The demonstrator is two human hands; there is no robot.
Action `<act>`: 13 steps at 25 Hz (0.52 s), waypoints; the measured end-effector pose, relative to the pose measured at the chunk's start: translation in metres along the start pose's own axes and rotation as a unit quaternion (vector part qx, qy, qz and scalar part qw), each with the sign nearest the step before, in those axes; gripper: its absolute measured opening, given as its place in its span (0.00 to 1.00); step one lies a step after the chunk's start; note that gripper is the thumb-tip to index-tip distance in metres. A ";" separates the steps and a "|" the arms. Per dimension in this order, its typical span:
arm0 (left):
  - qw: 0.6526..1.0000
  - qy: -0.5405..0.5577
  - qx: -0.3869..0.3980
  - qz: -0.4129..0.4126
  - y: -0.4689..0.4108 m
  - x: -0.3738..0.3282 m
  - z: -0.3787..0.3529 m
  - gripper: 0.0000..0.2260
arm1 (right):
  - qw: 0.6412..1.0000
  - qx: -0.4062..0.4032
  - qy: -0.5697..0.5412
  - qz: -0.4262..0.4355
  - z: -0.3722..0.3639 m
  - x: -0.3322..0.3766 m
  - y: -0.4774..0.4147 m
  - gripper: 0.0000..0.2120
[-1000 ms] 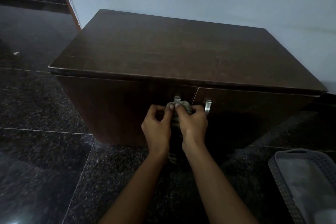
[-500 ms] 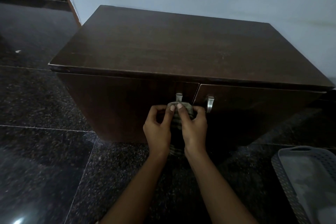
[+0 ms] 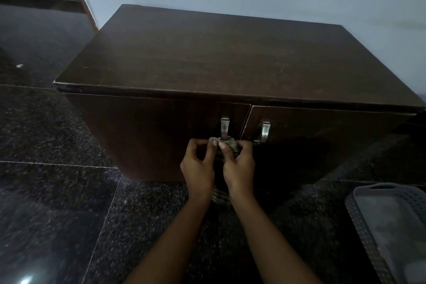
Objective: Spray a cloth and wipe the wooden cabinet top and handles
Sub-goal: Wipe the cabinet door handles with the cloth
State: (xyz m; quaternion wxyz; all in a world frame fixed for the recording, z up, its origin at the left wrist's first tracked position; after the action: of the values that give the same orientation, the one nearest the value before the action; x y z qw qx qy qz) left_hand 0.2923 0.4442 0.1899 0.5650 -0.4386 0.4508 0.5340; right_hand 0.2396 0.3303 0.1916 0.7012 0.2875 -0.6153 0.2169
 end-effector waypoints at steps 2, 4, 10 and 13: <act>1.000 -0.008 -0.002 0.005 -0.002 0.003 -0.001 0.03 | 1.000 -0.011 0.011 -0.012 -0.001 -0.003 -0.002 0.14; 1.000 -0.014 -0.001 0.012 -0.004 0.004 -0.002 0.04 | 0.999 -0.019 0.011 -0.029 -0.002 -0.005 -0.003 0.15; 1.000 -0.005 -0.002 -0.003 0.004 0.004 -0.001 0.04 | 0.998 -0.049 0.006 -0.035 0.006 -0.003 -0.001 0.12; 1.000 -0.025 0.011 -0.007 0.000 0.006 -0.005 0.04 | 0.997 -0.060 0.030 -0.037 0.008 -0.005 -0.004 0.13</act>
State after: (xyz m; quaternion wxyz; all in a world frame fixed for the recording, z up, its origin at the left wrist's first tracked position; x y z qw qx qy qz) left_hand 0.2919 0.4407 0.1828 0.5848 -0.4219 0.4395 0.5356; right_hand 0.2356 0.3221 0.1866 0.7429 0.2609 -0.5949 0.1617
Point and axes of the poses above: each hand's wrist, its own y-axis away from the middle knuckle, its own z-axis out of the back of the hand, x = y × z, the point moved 8 cm from there along -y, towards the middle knuckle, and after that the axes turned 7 degrees about -y, right-handed, at the moved point
